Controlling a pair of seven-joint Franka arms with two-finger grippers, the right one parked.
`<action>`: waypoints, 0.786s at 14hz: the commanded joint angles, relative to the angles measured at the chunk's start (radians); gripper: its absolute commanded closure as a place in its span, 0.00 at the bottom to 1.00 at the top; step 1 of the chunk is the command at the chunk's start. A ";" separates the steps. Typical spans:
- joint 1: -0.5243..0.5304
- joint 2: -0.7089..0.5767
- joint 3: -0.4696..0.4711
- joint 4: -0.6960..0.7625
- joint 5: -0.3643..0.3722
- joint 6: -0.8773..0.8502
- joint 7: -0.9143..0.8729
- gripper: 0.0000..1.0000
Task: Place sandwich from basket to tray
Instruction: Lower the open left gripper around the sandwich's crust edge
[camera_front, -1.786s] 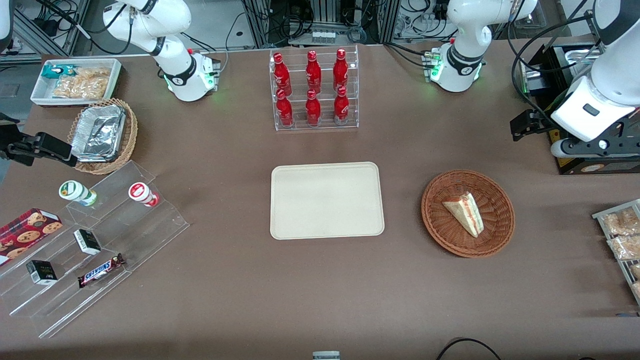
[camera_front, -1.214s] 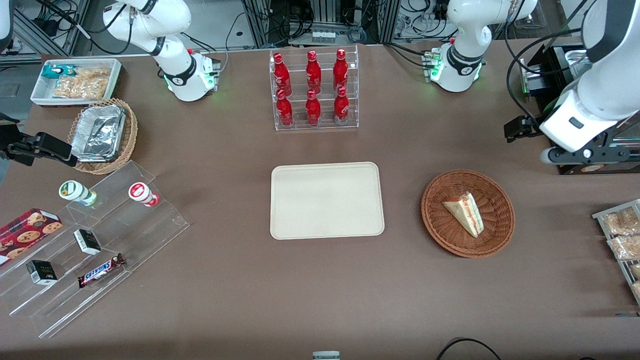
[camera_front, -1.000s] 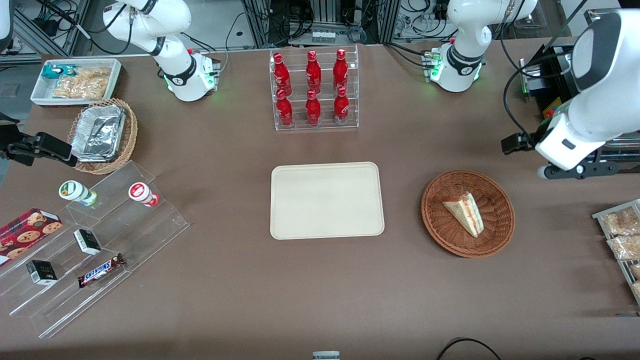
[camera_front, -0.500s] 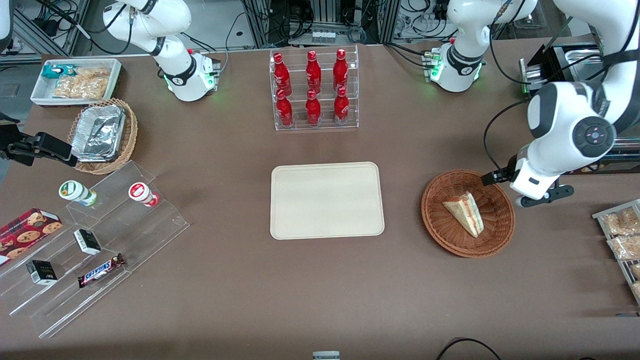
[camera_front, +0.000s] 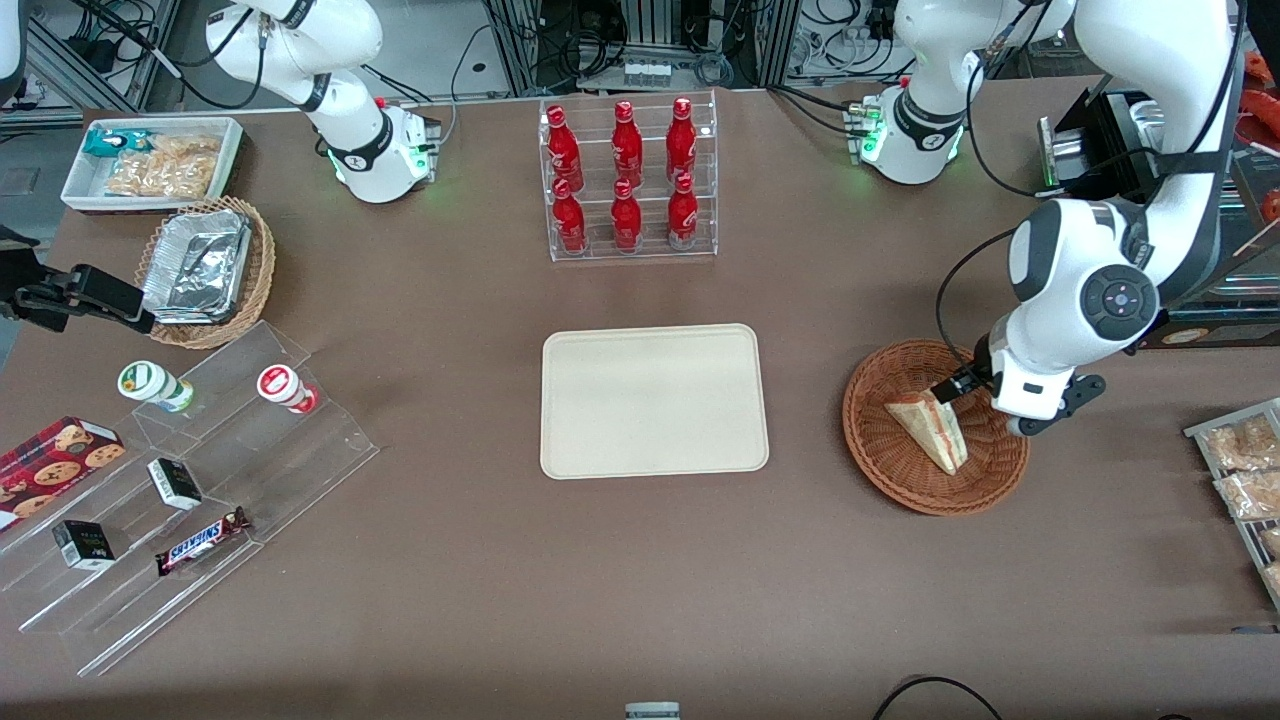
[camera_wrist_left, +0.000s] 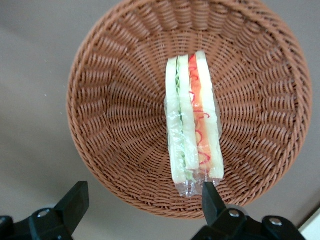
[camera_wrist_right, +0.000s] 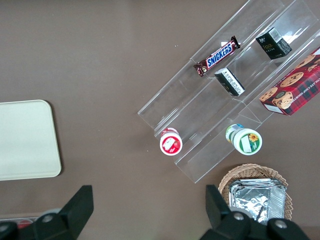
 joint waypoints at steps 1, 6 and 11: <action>-0.013 0.037 0.004 0.006 -0.004 0.036 -0.039 0.00; -0.015 0.083 0.001 0.005 0.000 0.079 -0.130 0.00; -0.013 0.068 0.001 0.069 -0.004 0.039 -0.127 0.00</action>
